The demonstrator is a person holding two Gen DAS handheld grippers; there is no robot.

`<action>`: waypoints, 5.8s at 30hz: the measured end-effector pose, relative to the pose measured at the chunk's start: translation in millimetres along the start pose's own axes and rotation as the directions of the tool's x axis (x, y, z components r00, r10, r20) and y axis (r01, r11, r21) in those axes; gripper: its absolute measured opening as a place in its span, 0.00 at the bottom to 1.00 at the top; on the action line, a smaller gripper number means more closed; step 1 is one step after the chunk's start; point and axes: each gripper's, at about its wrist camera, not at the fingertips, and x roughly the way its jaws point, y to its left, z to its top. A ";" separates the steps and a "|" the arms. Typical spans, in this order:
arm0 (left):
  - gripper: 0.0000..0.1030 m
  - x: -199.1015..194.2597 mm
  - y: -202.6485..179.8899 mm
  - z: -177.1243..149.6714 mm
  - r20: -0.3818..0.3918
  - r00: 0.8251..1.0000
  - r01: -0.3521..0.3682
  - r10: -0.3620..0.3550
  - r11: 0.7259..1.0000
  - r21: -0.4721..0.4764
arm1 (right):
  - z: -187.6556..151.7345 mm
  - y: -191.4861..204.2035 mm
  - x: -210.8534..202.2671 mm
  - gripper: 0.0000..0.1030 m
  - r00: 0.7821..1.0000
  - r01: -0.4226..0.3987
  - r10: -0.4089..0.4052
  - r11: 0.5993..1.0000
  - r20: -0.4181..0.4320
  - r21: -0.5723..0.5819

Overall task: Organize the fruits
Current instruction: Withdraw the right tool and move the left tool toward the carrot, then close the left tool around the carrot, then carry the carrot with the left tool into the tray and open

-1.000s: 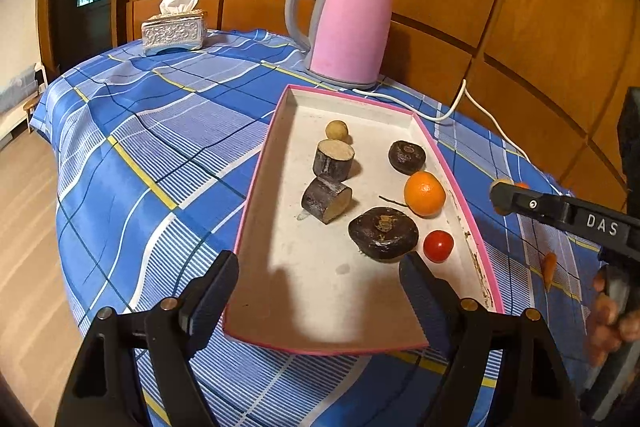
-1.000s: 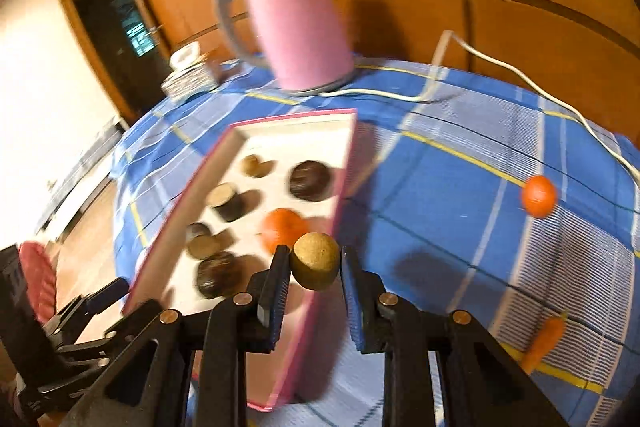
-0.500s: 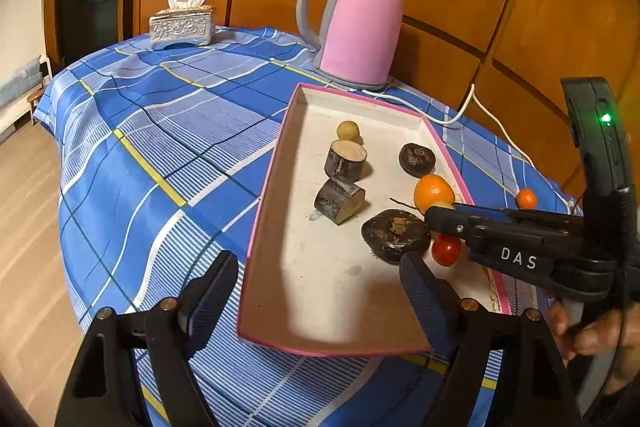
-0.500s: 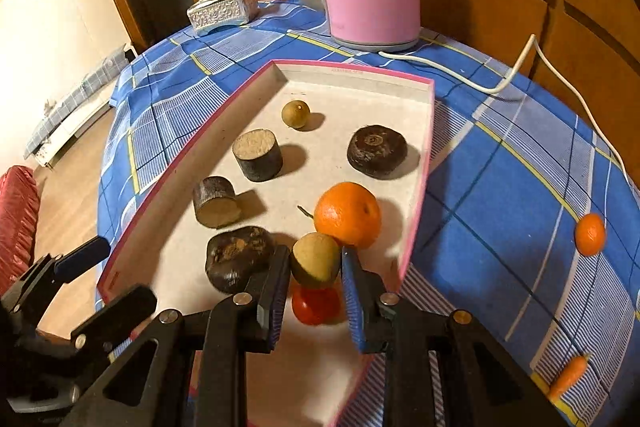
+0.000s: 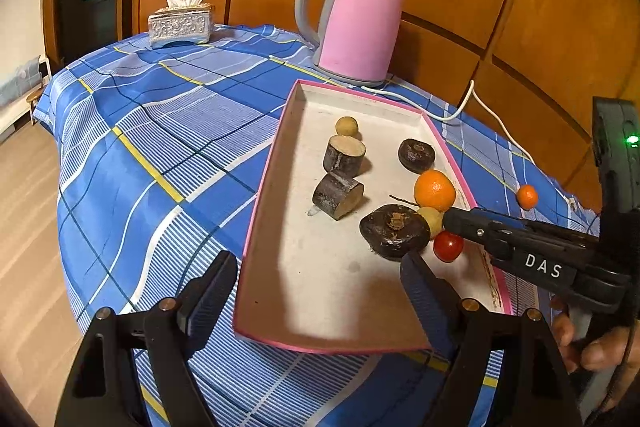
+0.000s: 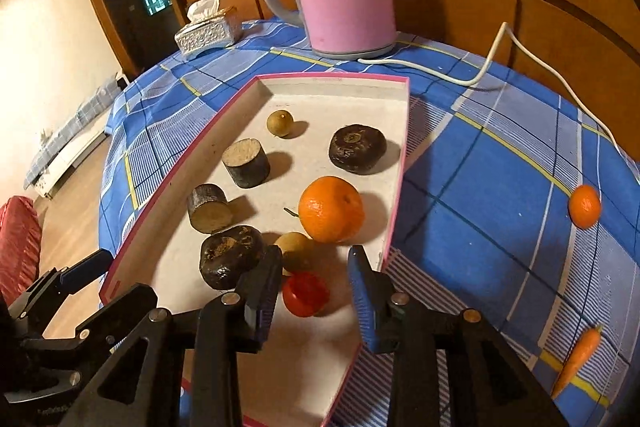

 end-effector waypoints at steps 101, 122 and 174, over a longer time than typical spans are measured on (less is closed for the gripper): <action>0.55 106.0 -311.9 -30.5 -0.374 0.896 0.418 -0.241 0.741 0.525 | -170.7 -235.3 -132.2 0.56 0.668 0.609 -0.727 0.414 -0.156 0.677; 0.22 71.9 -236.6 -41.5 -0.318 0.911 0.389 -0.263 0.805 0.447 | -171.3 -235.6 -132.5 0.56 0.667 0.607 -0.729 0.414 -0.153 0.678; 0.22 11.1 -43.7 19.7 -0.087 0.971 0.226 -0.220 0.972 0.062 | -169.7 -234.6 -132.0 0.56 0.665 0.620 -0.728 0.416 -0.164 0.666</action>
